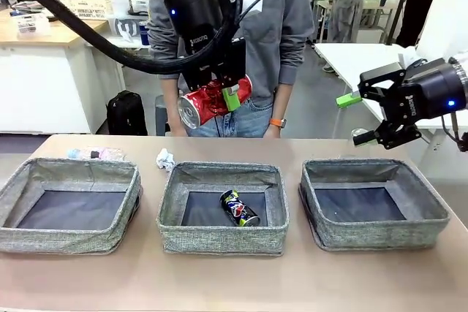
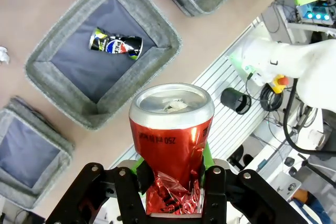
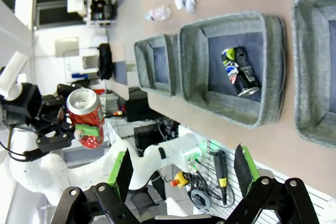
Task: Sort the waste into the appropriate baskets.
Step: Pick up the waste item pointed out by the person.
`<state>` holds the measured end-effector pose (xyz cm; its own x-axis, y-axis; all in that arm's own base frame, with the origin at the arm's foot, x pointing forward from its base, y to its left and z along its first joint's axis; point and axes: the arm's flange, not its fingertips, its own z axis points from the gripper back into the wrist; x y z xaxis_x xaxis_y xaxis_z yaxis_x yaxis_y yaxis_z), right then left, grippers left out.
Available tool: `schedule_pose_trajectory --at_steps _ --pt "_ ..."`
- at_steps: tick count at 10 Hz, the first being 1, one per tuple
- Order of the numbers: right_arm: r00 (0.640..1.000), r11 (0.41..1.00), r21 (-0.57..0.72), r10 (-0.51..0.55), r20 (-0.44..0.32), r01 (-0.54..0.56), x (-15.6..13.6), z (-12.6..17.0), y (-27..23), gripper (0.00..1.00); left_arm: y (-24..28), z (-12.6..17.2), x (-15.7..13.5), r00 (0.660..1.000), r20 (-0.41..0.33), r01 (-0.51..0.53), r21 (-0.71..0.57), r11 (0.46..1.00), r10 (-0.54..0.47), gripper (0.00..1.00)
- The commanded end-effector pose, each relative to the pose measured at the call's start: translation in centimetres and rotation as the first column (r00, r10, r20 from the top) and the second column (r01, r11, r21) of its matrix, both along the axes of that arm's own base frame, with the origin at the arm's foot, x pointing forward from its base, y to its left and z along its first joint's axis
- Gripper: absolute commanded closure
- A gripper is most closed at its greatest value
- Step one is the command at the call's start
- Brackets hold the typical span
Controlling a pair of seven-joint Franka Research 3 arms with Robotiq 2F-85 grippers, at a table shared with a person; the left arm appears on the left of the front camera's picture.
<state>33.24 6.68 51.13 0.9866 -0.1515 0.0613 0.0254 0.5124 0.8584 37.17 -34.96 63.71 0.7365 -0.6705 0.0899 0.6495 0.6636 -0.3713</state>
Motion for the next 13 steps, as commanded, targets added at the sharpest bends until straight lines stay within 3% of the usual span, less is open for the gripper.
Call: schedule_pose_trajectory --at_steps 1,3,4,7,9,10,13 --pt "1.0 1.0 0.0 0.011 0.001 -0.011 0.2 0.2 -0.1 0.0 -0.8 2.6 -0.7 0.988 0.049 -0.147 0.061 0.987 0.144 0.68" --pt "1.0 1.0 0.0 0.011 0.001 -0.011 0.2 0.2 -0.1 0.0 -2.3 4.4 -1.1 0.938 0.018 -0.343 0.163 0.925 0.345 0.68" --pt "1.0 1.0 0.0 0.011 0.001 -0.011 0.2 0.2 -0.1 0.0 -2.9 4.8 -1.2 0.893 0.012 -0.441 0.22 0.87 0.449 0.68" --pt "1.0 1.0 0.0 0.011 0.001 -0.011 0.2 0.2 -0.1 0.0 -3.6 9.0 -2.9 0.852 0.075 -0.522 0.212 0.826 0.519 0.68" --pt "1.0 1.0 0.0 0.011 0.001 -0.011 0.2 0.2 -0.1 0.0 -3.1 12.0 -3.8 0.841 0.117 -0.54 0.17 0.824 0.528 0.68" --pt "1.0 1.0 0.0 0.011 0.001 -0.011 0.2 0.2 -0.1 0.0 -2.9 12.7 -4.3 0.832 0.134 -0.554 0.138 0.821 0.539 0.68" --pt "1.0 1.0 0.0 0.011 0.001 -0.011 0.2 0.2 -0.1 0.0 -2.4 12.1 -4.3 0.848 0.098 -0.53 0.142 0.836 0.521 0.68"
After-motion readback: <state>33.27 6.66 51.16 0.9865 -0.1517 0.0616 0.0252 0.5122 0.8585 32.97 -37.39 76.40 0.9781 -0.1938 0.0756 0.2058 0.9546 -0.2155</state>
